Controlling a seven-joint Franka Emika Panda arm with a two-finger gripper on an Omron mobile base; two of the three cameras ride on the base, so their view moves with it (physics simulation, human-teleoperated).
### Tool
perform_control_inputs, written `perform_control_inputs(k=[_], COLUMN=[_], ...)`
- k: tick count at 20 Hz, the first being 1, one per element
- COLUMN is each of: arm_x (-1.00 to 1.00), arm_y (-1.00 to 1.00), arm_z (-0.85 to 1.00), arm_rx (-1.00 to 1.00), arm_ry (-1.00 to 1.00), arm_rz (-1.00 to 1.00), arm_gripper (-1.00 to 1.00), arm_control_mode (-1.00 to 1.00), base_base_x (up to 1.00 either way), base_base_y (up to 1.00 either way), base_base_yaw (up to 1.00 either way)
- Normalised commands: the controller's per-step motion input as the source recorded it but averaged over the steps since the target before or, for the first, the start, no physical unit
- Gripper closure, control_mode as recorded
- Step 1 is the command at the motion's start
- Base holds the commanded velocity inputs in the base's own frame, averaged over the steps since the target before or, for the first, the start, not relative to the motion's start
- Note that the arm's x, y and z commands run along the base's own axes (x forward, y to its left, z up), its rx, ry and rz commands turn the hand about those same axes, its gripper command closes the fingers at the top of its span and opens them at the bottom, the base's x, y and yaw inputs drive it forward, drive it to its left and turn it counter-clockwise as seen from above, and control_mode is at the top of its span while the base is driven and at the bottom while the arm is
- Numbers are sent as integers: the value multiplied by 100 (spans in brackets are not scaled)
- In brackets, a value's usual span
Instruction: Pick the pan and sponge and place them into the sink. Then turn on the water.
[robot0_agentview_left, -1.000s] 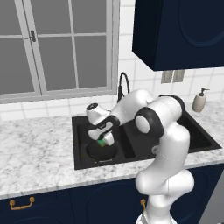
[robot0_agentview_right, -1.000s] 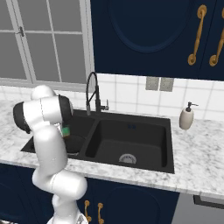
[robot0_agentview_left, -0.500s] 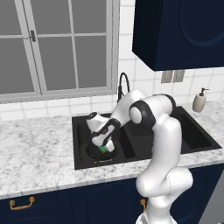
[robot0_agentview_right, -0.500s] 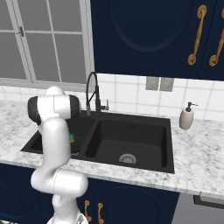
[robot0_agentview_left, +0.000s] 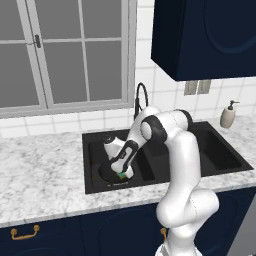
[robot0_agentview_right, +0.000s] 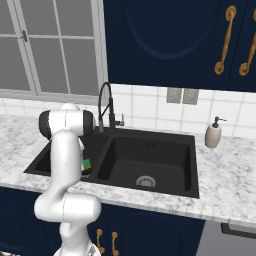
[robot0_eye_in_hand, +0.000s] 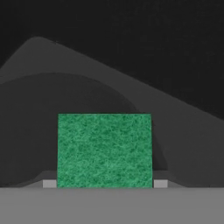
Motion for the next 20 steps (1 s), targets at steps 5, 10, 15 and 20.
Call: perform_control_inputs(k=[5, 10, 15, 20], arm_x=[36, 12, -5, -24], arm_y=[0, 0, 0, 21], arm_z=[-30, -9, 11, 26], arm_rx=[0, 0, 0, 0], arm_ry=[0, -1, -17, -26], arm_rz=[0, 0, 0, 0], arm_gripper=[100, -100, -100, -100], arm_control_mode=[-100, -100, -100, -100], base_base_x=[0, 0, 0, 0], base_base_y=[0, 0, 0, 0], base_base_yaw=[0, 0, 0, 0])
